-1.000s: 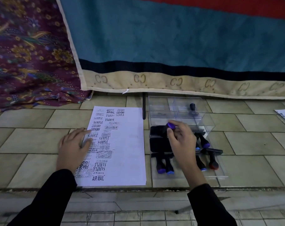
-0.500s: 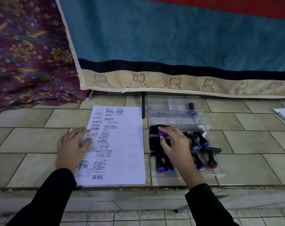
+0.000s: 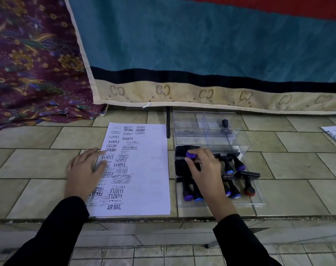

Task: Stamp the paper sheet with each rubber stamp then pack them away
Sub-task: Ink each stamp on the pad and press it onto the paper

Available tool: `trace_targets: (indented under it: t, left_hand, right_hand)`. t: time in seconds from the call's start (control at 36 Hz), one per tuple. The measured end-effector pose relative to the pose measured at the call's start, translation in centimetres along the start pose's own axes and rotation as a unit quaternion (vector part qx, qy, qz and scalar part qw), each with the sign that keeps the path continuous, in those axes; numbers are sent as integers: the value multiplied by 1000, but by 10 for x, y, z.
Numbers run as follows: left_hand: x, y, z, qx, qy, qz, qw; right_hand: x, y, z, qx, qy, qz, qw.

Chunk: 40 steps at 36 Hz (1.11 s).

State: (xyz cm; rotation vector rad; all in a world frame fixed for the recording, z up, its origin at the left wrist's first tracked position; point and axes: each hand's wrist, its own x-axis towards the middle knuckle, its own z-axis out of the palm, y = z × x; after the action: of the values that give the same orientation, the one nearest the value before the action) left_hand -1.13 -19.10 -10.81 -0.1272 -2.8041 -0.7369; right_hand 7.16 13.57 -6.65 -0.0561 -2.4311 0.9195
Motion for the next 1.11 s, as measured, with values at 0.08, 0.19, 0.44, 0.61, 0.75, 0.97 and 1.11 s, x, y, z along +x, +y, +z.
trace_targets:
  t: [0.08, 0.19, 0.44, 0.61, 0.75, 0.97, 1.11]
  left_hand:
    - [0, 0, 0, -2, -3, 1, 1000]
    - [-1, 2, -1, 4, -7, 1, 1000]
    - [-2, 5, -3, -2, -8, -4, 1000]
    - [-3, 4, -2, -5, -8, -6, 1000]
    - [-2, 2, 0, -4, -3, -1, 1000]
    - [1, -5, 4, 8, -4, 7, 1000]
    - [2, -7, 4, 9, -1, 8, 1000]
  right_hand:
    - [-3, -1, 1, -16, 6, -10, 1000]
    - [-3, 0, 2, -6, 4, -1, 1000]
    - [0, 4, 4, 5, 15, -9, 1000]
    - [8, 2, 6, 20, 21, 21, 999]
    - [-6, 4, 4, 0, 30, -13, 999]
    - [13, -10, -3, 6, -1, 11, 1000]
    - [41, -42, 8, 108, 17, 11, 994]
